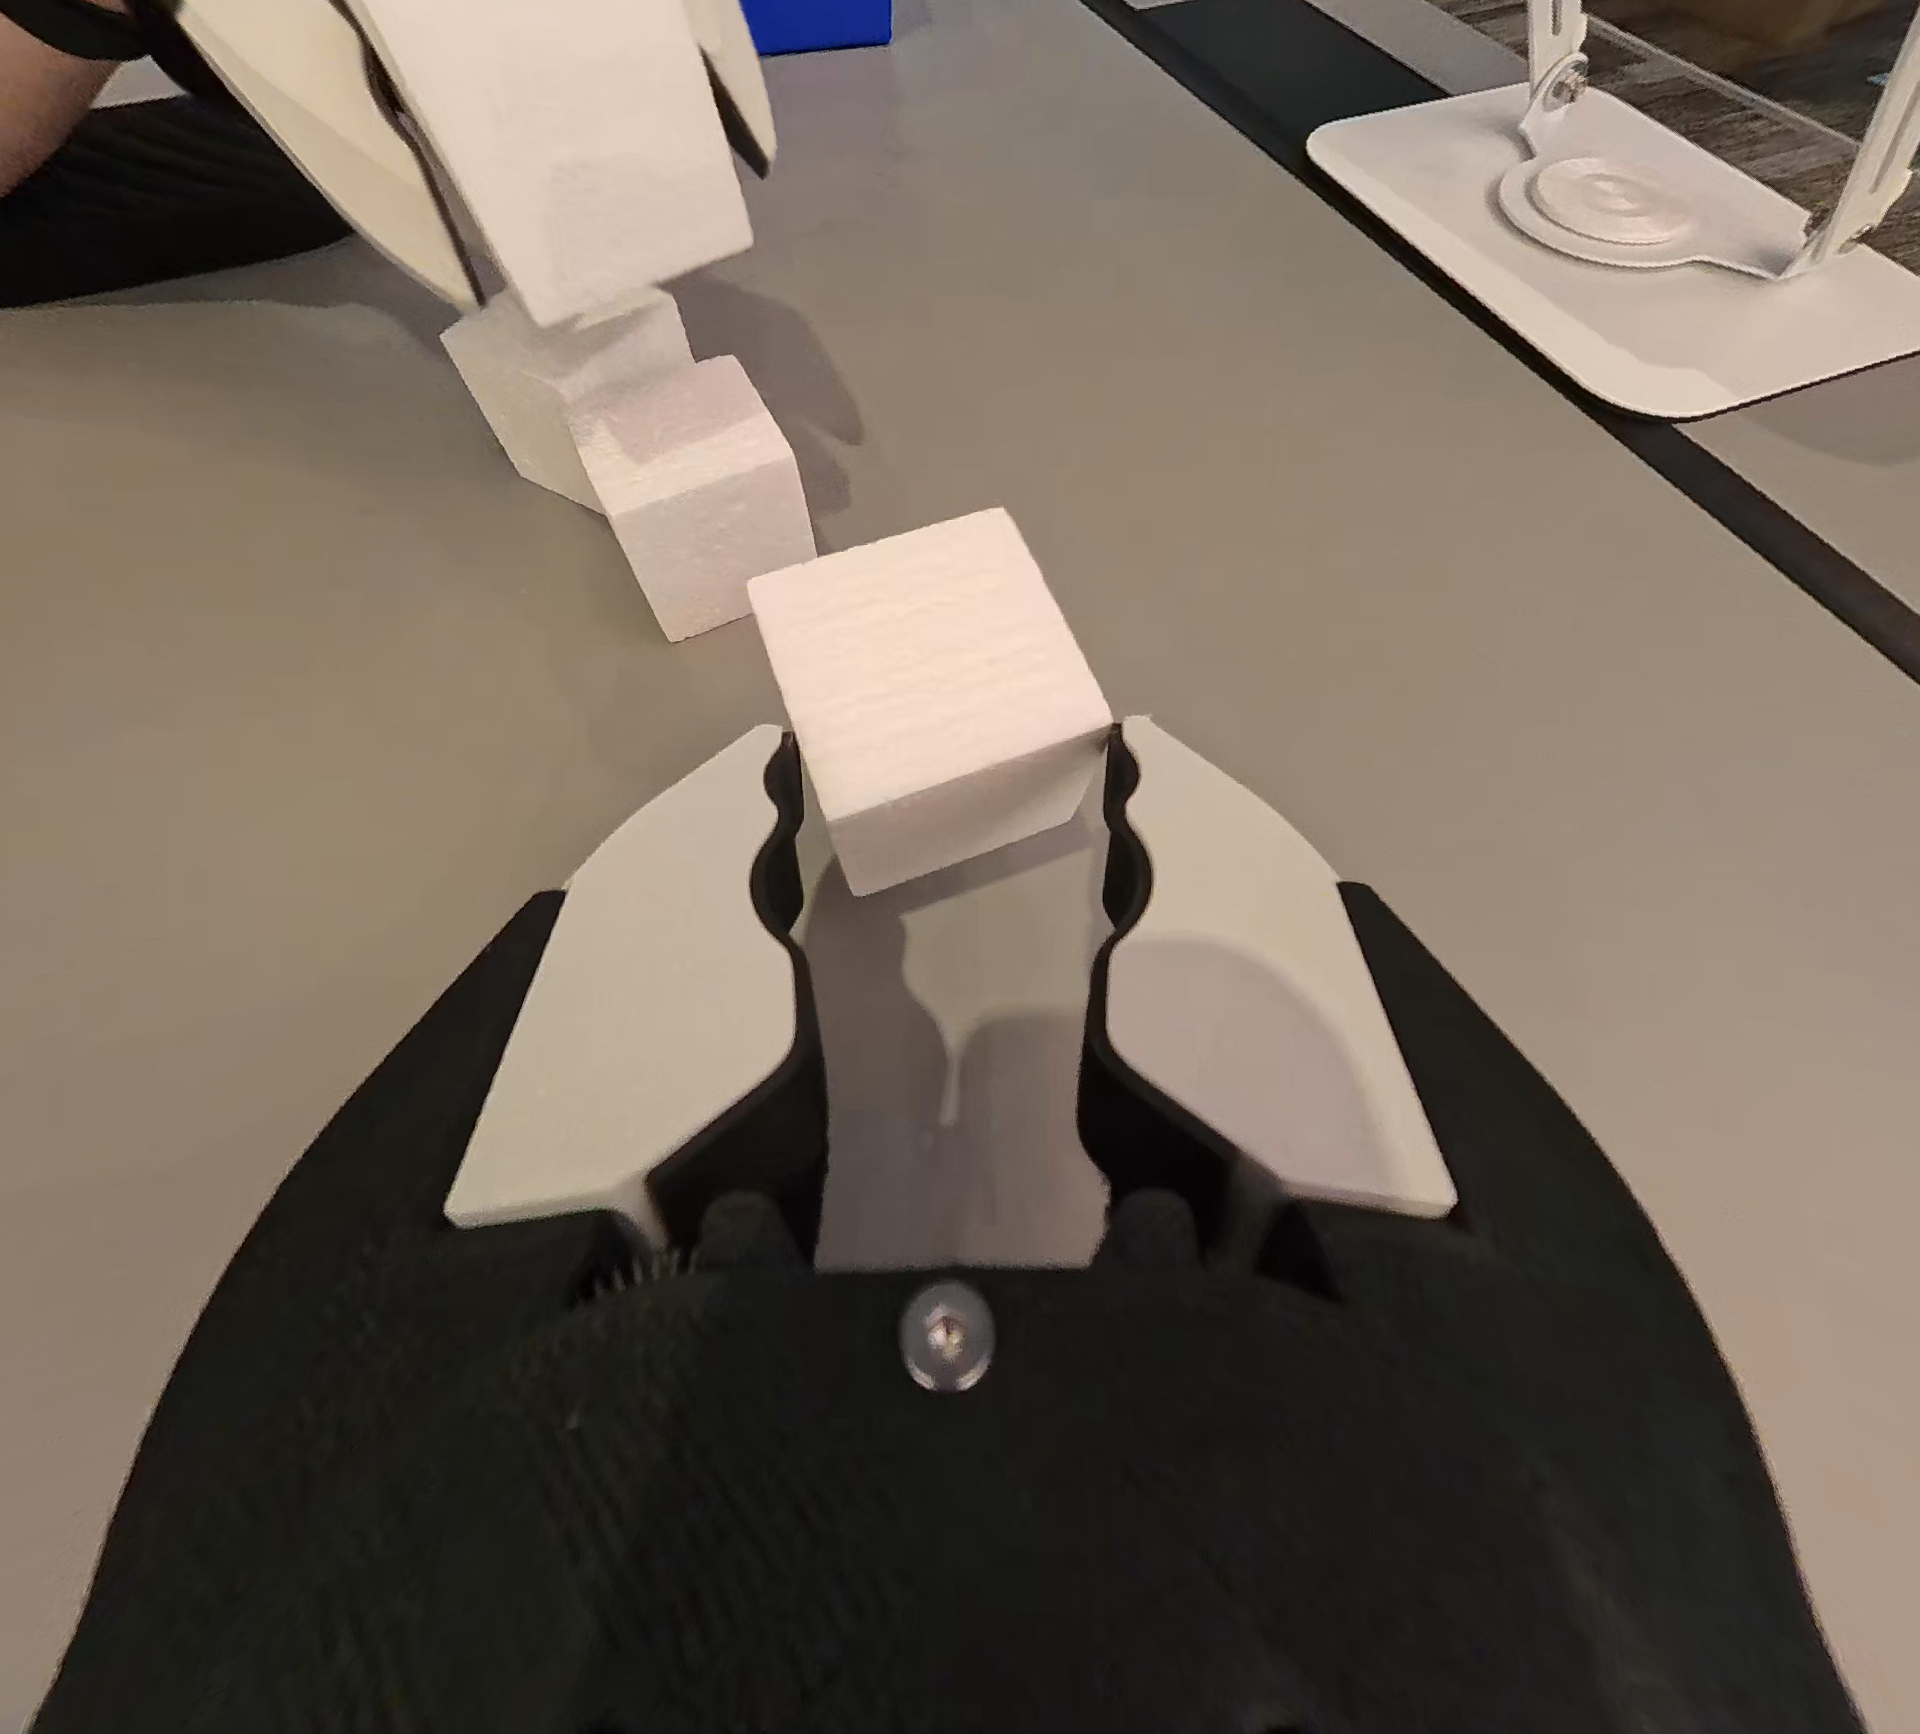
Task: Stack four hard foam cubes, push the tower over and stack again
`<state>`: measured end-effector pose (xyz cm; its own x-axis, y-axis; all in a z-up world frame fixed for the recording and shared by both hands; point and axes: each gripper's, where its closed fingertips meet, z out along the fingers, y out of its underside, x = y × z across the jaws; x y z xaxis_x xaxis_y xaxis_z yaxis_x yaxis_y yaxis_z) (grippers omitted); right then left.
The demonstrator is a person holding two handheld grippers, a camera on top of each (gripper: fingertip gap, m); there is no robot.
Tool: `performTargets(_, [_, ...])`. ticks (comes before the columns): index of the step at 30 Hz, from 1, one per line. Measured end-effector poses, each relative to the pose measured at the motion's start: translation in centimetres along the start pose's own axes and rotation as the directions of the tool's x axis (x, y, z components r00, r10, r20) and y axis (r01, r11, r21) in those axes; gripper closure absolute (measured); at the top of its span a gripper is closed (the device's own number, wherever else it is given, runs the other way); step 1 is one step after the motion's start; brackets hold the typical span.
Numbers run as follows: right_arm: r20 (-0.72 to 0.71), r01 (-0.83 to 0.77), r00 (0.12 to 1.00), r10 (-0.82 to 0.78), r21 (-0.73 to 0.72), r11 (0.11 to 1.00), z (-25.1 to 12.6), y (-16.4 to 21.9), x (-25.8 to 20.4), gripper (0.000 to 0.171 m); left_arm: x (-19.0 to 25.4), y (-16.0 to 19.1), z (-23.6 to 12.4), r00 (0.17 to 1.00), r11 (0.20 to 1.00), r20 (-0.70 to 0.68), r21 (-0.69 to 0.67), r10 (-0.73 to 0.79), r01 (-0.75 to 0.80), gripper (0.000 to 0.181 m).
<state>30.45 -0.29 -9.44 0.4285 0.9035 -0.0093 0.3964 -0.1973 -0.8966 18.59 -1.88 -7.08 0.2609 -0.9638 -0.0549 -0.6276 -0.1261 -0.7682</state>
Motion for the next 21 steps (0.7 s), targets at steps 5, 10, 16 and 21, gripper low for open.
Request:
performTargets(5, [0.005,0.003,1.000,-0.003,-0.006,1.000,0.0,0.0,-0.1,0.114,0.1,0.9,1.3,0.999,0.997,0.005,-0.064,0.039,-0.038,0.112])
performTargets(10, [0.005,0.003,1.000,-0.003,-0.012,1.000,0.1,0.1,-0.1,0.114,0.6,1.1,1.9,0.999,0.995,-0.030,-0.096,0.018,-0.021,0.112])
performTargets(16, [0.014,0.006,1.000,-0.005,-0.031,1.000,0.3,0.5,-0.3,0.114,0.5,2.1,2.6,0.999,0.989,-0.035,-0.149,0.015,-0.020,0.112])
performTargets(21, [0.021,0.009,1.000,-0.008,-0.046,0.999,0.5,0.7,-0.5,0.114,0.8,2.6,3.0,0.998,0.985,-0.044,-0.170,0.034,-0.041,0.112])
